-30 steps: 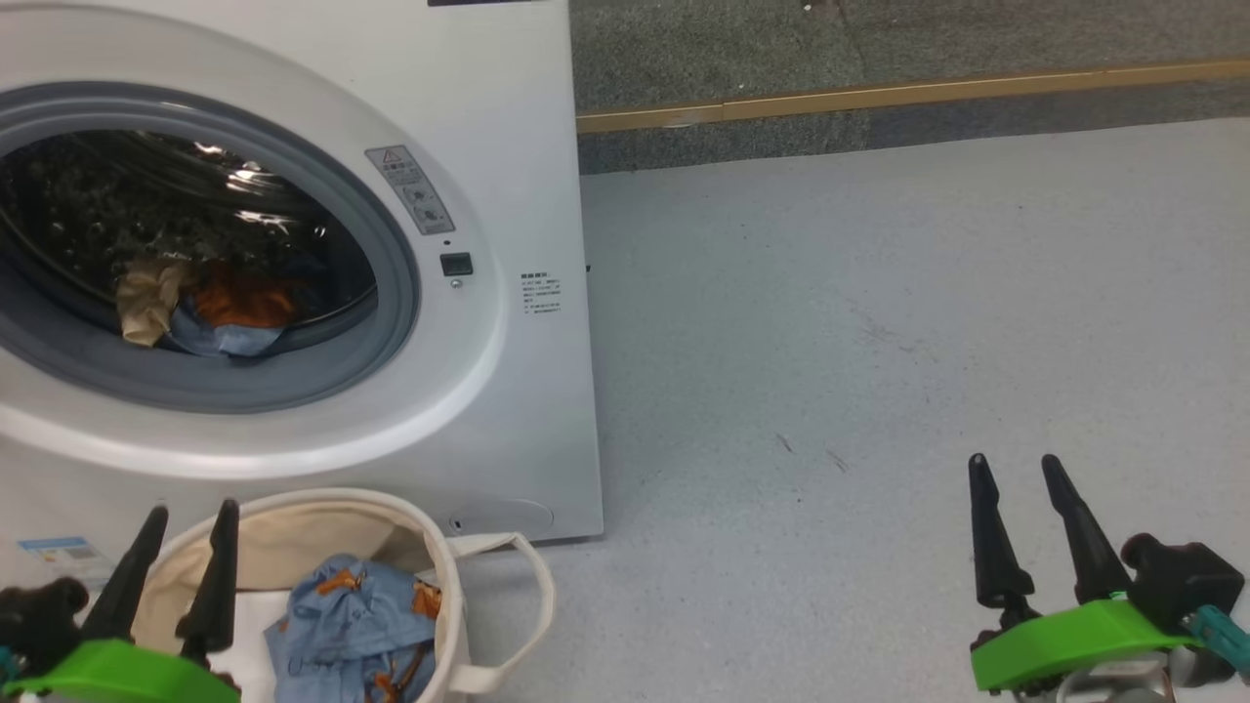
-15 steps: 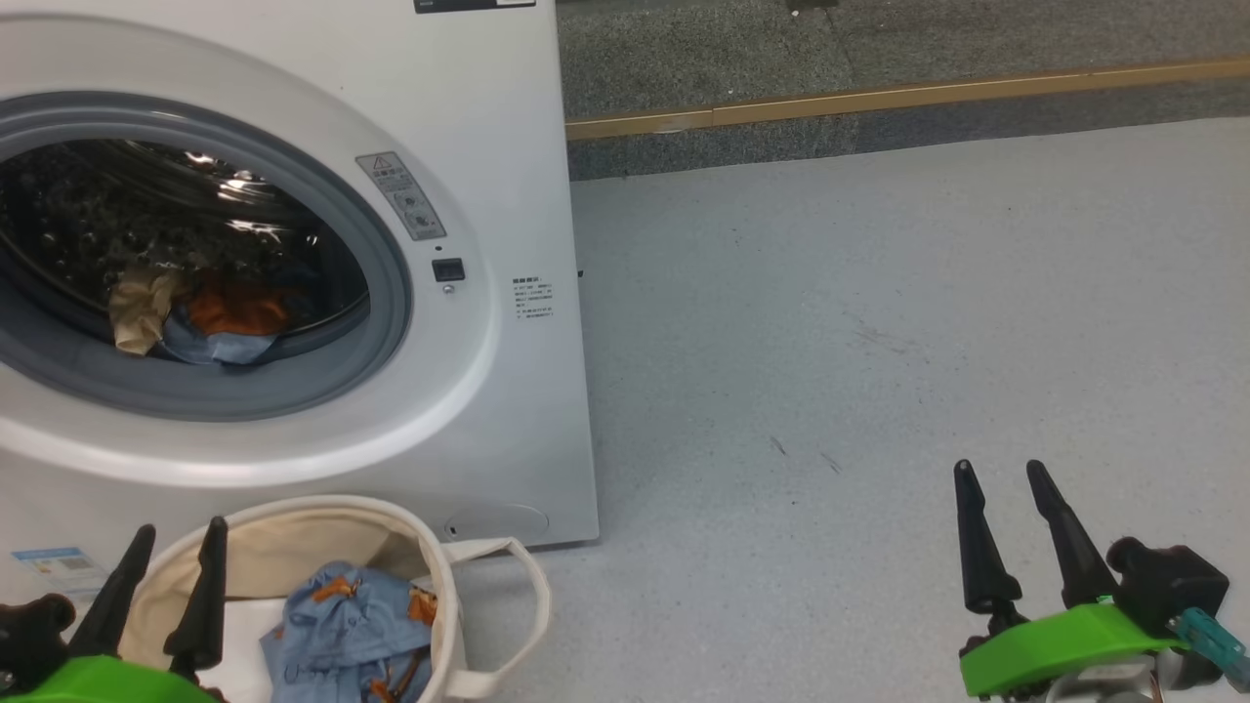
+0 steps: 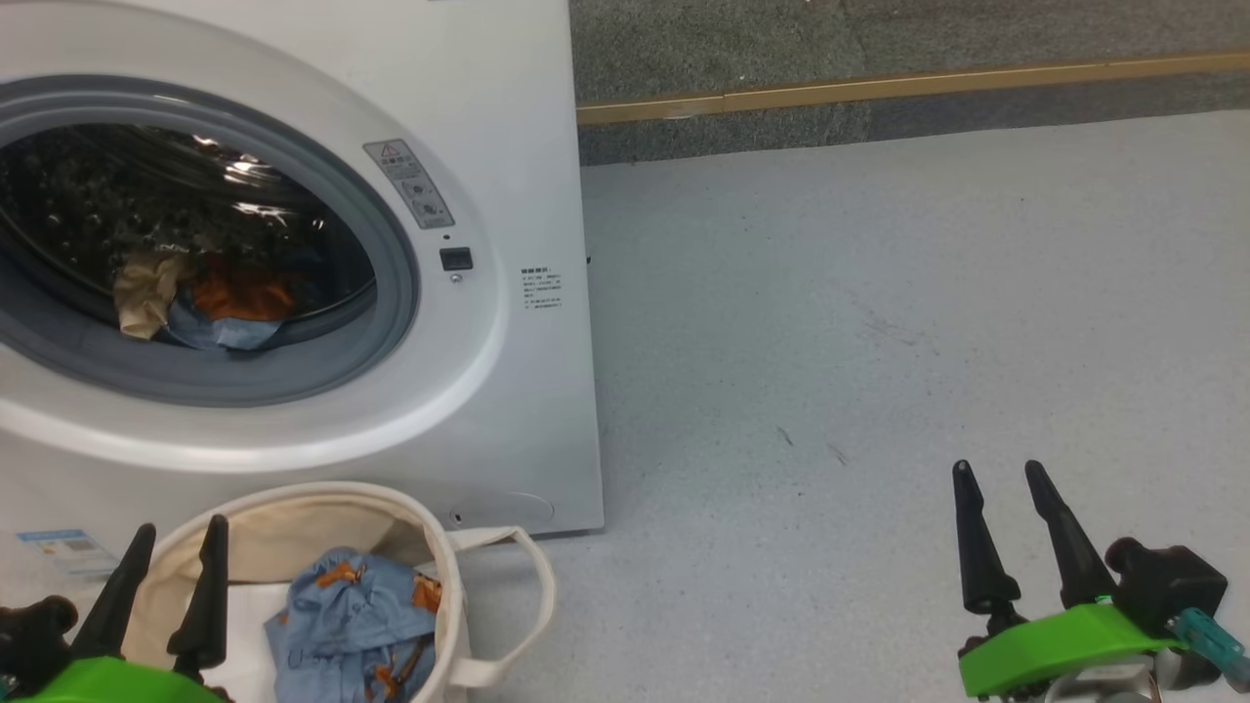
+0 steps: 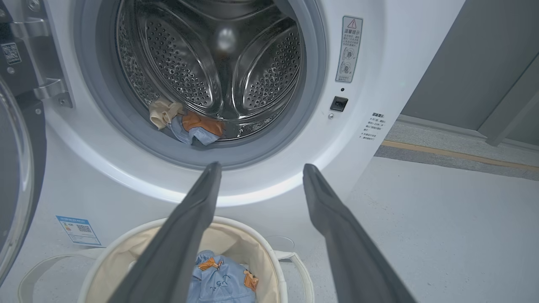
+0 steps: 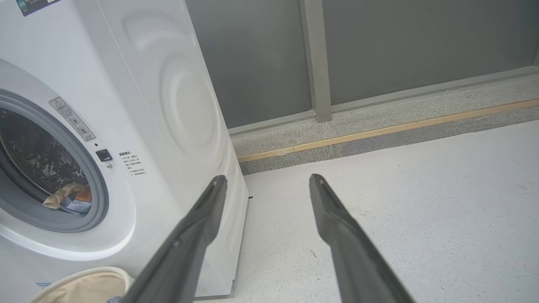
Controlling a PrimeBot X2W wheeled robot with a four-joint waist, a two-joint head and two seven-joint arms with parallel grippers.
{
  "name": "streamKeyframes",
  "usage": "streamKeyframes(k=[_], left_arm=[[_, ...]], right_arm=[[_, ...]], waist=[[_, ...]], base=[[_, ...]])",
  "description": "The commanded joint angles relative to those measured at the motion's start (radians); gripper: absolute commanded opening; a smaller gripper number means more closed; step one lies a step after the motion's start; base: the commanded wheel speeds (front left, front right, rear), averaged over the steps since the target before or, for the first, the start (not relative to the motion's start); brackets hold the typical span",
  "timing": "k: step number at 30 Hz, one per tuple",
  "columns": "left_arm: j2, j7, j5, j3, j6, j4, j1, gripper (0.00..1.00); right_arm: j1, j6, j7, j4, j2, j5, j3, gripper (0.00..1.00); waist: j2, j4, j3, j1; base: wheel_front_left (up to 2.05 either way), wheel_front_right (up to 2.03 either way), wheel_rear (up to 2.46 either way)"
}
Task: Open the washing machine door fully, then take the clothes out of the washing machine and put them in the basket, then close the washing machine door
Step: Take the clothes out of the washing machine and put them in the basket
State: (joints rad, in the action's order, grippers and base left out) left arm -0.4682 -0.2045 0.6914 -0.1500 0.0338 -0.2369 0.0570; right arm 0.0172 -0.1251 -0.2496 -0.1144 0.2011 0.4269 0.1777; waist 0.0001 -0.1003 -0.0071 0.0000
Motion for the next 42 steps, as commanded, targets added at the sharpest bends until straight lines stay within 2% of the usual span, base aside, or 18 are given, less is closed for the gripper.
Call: streamKeyframes(k=[1, 13, 18, 23, 29, 39, 42], left_arm=[[-0.027, -0.012, 0.004, 0.044, -0.009, 0.028, 0.046, 1.0], [-0.03, -0.013, 0.014, 0.044, -0.007, 0.013, 0.068, 1.0], [-0.022, 0.0, 0.035, 0.038, 0.01, -0.002, 0.106, 1.0], [-0.021, 0.048, 0.046, 0.009, 0.036, -0.068, 0.229, 1.0], [-0.037, 0.129, -0.044, -0.066, 0.016, -0.244, 0.481, 1.0], [-0.02, 0.224, -0.167, -0.153, -0.028, -0.666, 0.943, 1.0], [-0.019, 0.273, -0.18, -0.158, -0.063, -0.781, 1.06, 1.0]], right_arm=[[0.03, -0.006, -0.012, 0.032, 0.014, 0.003, 0.014, 1.0], [0.029, -0.006, -0.012, 0.033, 0.003, 0.003, 0.014, 1.0], [0.03, -0.006, -0.012, 0.036, 0.002, 0.005, 0.01, 1.0], [0.037, -0.006, -0.012, 0.051, -0.003, 0.008, -0.013, 1.0], [0.069, -0.006, -0.012, 0.071, 0.006, 0.007, -0.019, 1.0], [0.114, -0.006, -0.012, 0.1, 0.024, 0.007, -0.055, 1.0], [0.126, -0.006, -0.012, 0.117, 0.032, 0.005, -0.064, 1.0]], waist=[[-0.0001, 0.002, 0.003, 0.0], [-0.0001, 0.006, 0.016, 0.0], [-0.0001, 0.009, 0.03, 0.0], [-0.0001, 0.015, 0.079, 0.0], [-0.0001, 0.007, 0.177, 0.0], [-0.0001, -0.033, 0.349, 0.0], [-0.0001, -0.044, 0.403, 0.0]], base=[[0.0, 0.0, 0.0], [0.0, 0.0, 0.0], [0.0, 0.0, 0.0], [0.0, 0.0, 0.0], [0.0, 0.0, 0.0], [0.0, 0.0, 0.0], [0.0, 0.0, 0.0]])
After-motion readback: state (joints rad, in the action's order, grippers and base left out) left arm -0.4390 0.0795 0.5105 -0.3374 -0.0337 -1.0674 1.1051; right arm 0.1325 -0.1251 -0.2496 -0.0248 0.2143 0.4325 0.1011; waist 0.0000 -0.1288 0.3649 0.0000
